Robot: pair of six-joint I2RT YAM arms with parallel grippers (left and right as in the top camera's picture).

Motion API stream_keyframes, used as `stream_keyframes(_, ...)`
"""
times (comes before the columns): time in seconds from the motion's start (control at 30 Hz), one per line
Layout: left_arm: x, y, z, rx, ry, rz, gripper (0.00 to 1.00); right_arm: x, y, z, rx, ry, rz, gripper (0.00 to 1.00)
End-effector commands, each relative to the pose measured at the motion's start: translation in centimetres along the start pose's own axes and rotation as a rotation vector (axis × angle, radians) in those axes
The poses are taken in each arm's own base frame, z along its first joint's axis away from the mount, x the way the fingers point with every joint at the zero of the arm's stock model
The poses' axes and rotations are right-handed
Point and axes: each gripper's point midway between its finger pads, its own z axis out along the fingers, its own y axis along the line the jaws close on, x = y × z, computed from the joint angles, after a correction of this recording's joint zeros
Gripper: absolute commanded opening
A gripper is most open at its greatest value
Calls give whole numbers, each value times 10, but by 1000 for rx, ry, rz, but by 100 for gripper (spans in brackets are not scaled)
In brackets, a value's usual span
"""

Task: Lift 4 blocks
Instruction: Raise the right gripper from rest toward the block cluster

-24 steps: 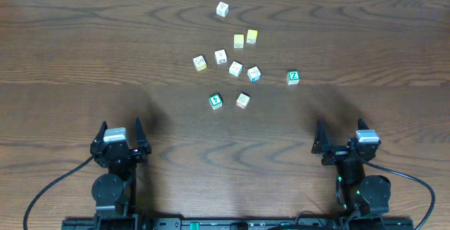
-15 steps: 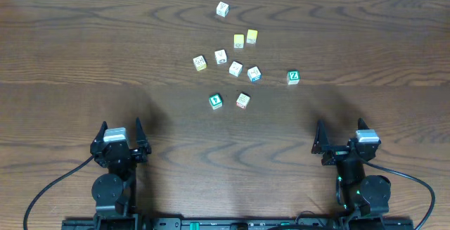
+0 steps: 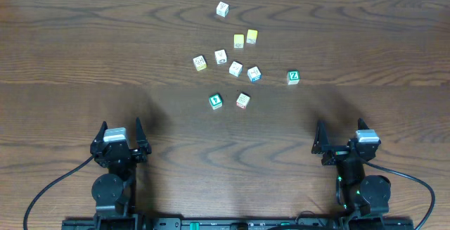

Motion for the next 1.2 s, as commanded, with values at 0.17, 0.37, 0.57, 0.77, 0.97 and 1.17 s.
stream_keyframes(0.17,16,4,0,-22,55,15,76,1,-3,0,12,2,-11,99)
stream_keyframes(0.37,16,4,0,-21,55,15,76,1,-3,0,12,2,-11,99)
stream_keyframes(0.57,16,4,0,-21,55,15,76,-4,-2,0,7,-16,-2,99)
stream_keyframes(0.77,16,4,0,-22,55,15,76,-3,28,-3,-168,7,176,99)
stream_keyframes(0.97,16,4,0,-22,55,15,76,-24,82,-25,-495,4,152,99)
stream_keyframes(1.17,16,4,0,-21,55,15,76,-55,121,-62,-760,17,206,99)
